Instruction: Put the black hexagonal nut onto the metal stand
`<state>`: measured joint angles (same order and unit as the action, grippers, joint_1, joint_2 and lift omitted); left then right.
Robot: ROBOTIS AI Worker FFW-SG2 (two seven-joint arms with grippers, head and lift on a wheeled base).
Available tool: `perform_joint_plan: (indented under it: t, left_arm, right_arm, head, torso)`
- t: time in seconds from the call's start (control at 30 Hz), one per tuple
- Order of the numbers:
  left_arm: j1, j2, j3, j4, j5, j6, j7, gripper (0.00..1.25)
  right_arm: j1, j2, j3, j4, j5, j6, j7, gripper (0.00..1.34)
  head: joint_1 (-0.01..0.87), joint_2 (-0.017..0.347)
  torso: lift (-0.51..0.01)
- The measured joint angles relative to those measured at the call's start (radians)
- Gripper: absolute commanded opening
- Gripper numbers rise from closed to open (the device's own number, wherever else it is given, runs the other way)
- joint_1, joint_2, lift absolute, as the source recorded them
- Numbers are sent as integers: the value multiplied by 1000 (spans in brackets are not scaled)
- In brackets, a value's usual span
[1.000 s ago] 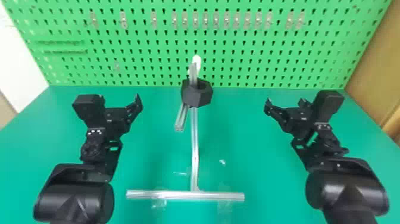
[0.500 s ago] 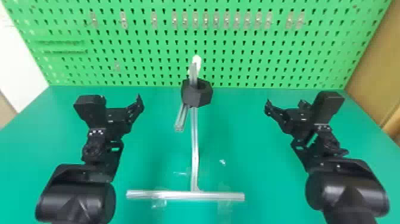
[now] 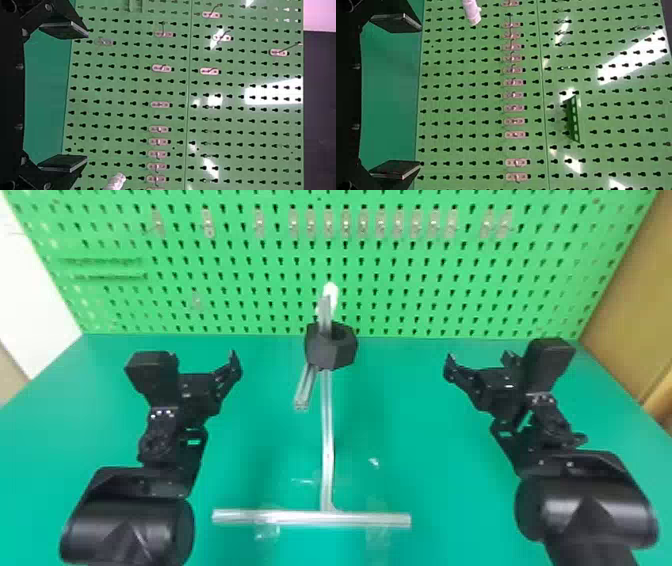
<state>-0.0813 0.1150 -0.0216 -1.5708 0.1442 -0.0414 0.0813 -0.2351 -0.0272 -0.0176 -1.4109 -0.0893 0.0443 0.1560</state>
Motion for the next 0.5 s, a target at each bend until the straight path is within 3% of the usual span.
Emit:
perform_joint_plan:
  t: [0.5]
  left_arm:
    - [-1, 0, -3, 3, -1, -3, 0, 1077]
  right_arm:
    - [11, -1, -19, -4, 10, 6, -21, 1241]
  head:
    - [693, 81]
  torso:
    - [-1]
